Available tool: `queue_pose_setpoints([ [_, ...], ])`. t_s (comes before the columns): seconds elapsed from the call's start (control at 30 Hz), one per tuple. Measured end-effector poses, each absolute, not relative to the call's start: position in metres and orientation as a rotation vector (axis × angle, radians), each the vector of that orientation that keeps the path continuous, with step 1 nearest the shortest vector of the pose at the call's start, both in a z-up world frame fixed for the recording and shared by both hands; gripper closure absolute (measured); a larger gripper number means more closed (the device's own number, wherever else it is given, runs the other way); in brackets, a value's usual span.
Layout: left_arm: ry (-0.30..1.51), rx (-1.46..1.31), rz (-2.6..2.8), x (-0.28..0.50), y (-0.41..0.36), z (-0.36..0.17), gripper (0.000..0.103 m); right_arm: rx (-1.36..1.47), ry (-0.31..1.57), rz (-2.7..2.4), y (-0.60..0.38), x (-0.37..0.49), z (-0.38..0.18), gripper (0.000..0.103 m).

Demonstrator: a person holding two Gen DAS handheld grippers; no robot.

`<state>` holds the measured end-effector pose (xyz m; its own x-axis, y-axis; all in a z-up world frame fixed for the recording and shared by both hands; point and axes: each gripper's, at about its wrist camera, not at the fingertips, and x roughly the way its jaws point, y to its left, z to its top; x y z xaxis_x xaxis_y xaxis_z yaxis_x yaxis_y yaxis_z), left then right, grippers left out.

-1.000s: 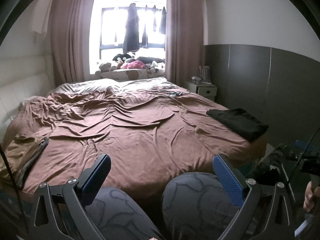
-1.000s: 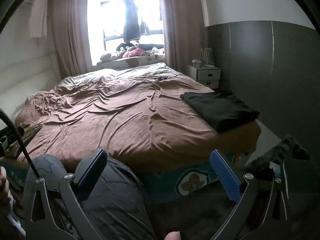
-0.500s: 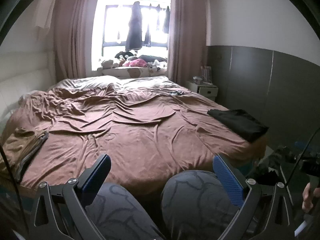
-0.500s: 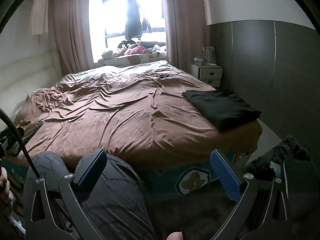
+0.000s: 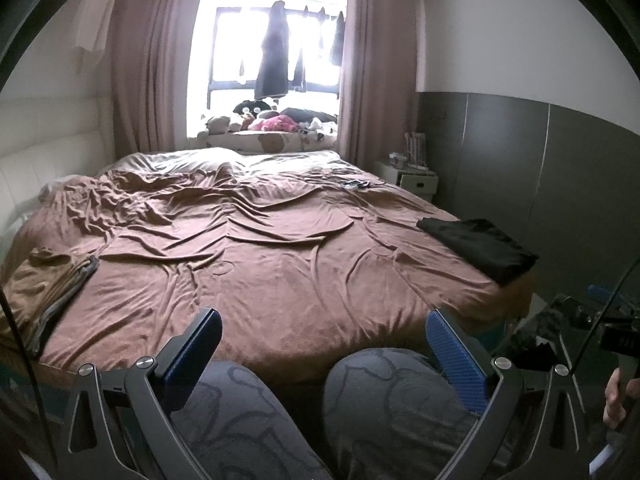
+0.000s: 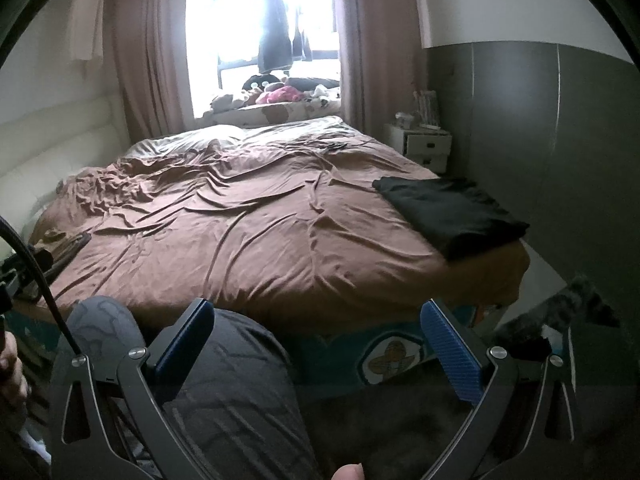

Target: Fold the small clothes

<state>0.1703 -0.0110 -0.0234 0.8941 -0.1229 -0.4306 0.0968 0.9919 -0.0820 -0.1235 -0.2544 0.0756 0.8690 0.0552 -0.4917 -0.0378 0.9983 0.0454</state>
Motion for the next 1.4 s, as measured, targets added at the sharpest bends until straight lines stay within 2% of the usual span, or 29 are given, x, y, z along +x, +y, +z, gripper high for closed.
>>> queue_pose_setpoints([
  [1.4, 0.414, -0.035, -0.097, 0.155, -0.013, -0.016, 0.0, 0.026, 0.496, 0.048, -0.257, -0.123, 0.081, 0.0],
])
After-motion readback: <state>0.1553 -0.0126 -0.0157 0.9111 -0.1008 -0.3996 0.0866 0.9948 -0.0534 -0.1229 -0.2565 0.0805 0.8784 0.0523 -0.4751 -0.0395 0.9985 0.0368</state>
